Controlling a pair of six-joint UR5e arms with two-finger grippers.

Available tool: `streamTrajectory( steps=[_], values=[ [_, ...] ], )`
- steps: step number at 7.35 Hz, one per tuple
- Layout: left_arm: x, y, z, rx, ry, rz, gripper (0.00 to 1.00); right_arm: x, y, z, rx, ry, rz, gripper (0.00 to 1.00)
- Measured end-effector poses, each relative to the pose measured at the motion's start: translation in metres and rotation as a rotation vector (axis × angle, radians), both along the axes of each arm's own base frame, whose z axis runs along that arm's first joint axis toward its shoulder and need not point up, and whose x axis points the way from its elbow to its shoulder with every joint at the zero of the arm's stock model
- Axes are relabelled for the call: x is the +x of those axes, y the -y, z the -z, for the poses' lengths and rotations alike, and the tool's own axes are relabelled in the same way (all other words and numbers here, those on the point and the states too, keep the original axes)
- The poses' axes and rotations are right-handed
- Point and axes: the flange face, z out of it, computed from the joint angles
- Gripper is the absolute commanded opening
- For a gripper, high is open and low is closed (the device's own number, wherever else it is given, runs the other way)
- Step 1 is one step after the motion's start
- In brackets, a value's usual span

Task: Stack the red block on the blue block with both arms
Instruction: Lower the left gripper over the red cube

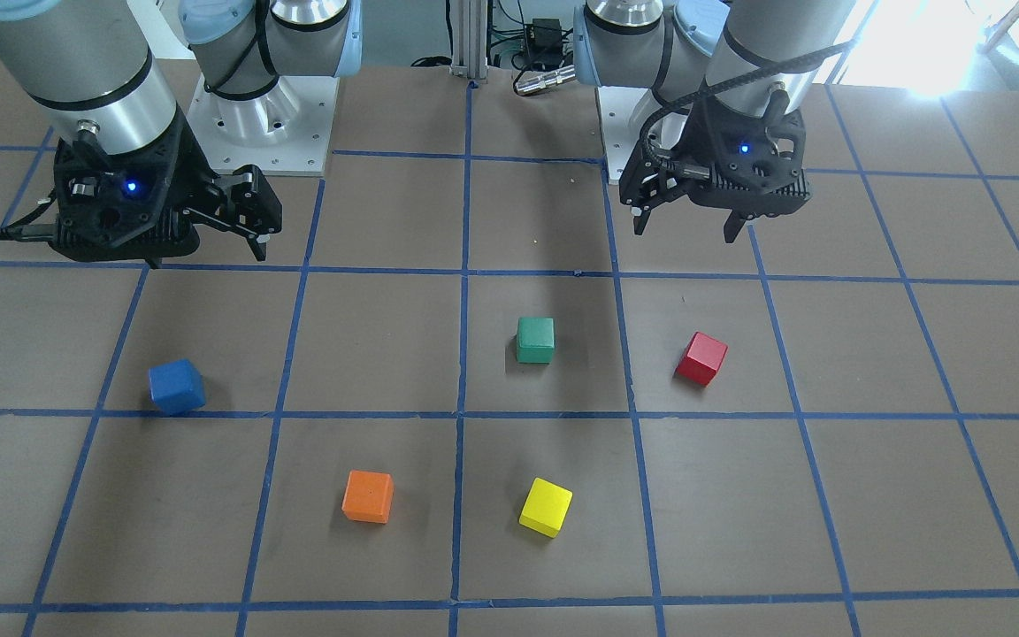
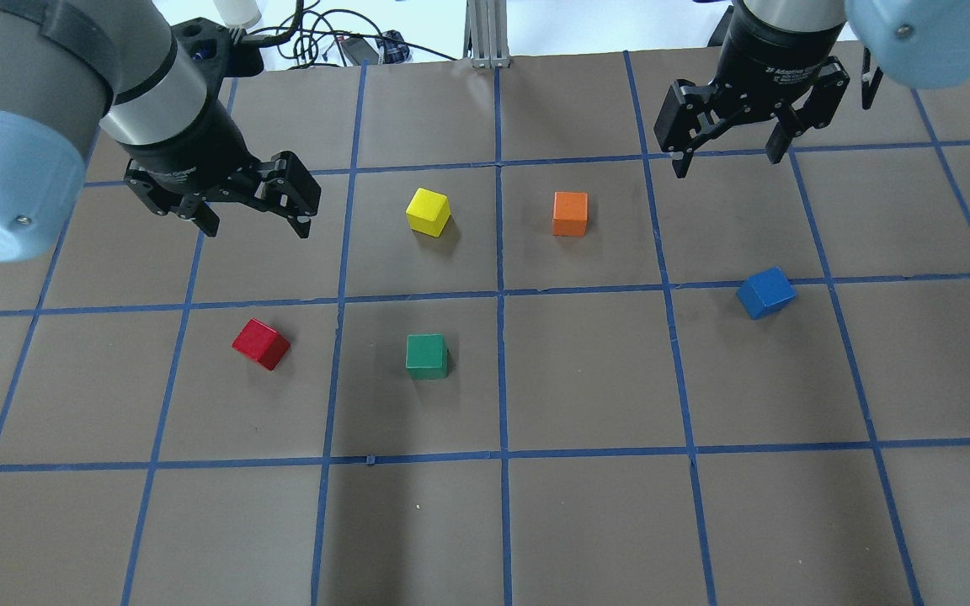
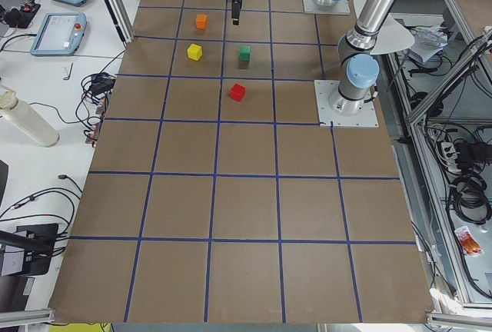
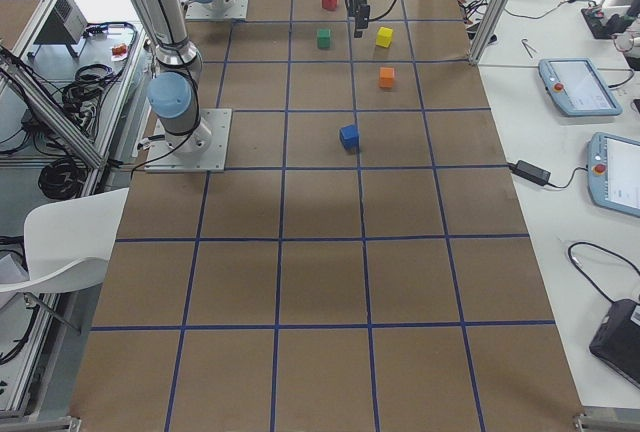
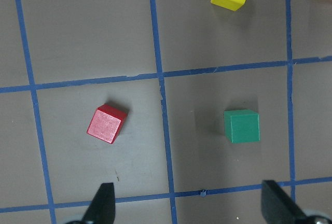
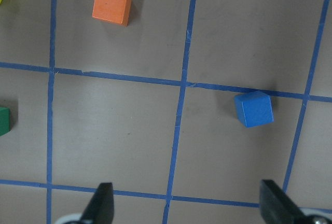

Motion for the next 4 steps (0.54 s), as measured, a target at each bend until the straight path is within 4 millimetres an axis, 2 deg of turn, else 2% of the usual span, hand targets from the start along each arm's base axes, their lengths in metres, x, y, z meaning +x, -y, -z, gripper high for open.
streamTrajectory(
  steps=[4],
  values=[
    [0.0009, -0.0044, 0.0017, -0.004, -0.004, -0.029, 1.00, 0.0044, -0.0013, 0.0055, 0.010, -0.001, -0.008, 1.00]
  ],
)
